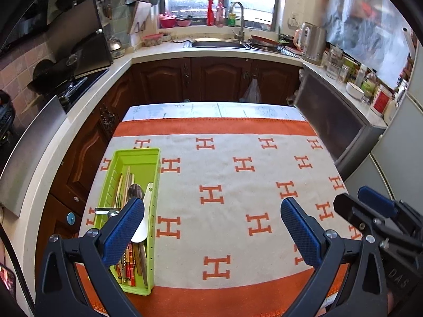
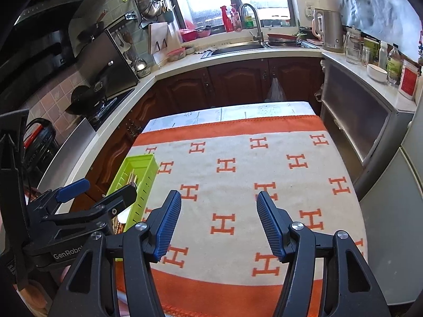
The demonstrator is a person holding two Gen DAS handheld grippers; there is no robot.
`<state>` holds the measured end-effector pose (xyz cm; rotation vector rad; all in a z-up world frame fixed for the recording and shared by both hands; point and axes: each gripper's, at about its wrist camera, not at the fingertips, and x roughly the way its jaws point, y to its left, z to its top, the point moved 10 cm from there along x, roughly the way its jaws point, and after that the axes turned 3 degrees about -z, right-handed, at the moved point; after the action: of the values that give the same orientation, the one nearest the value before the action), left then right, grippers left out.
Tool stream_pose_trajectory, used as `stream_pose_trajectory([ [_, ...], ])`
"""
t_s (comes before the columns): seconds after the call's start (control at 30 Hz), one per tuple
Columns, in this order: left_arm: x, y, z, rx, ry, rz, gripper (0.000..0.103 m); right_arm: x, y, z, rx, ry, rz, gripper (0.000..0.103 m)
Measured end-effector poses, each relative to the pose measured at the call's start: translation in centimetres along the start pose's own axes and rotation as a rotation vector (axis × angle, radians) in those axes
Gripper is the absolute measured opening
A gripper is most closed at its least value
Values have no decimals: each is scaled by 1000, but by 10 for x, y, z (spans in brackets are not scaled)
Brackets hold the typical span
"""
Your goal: Organize utensils
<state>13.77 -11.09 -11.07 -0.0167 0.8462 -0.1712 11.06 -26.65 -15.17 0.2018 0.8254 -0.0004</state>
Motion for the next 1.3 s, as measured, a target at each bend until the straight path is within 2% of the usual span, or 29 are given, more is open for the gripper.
stream_pose_trajectory([
  [0.5,-6,12,-9,-13,-1,72,102,-8,15,-4,-23,-26,-30,62],
  [1.3,-7,16,-14,-33,-3,73,102,-2,15,-4,-24,-11,-27,62],
])
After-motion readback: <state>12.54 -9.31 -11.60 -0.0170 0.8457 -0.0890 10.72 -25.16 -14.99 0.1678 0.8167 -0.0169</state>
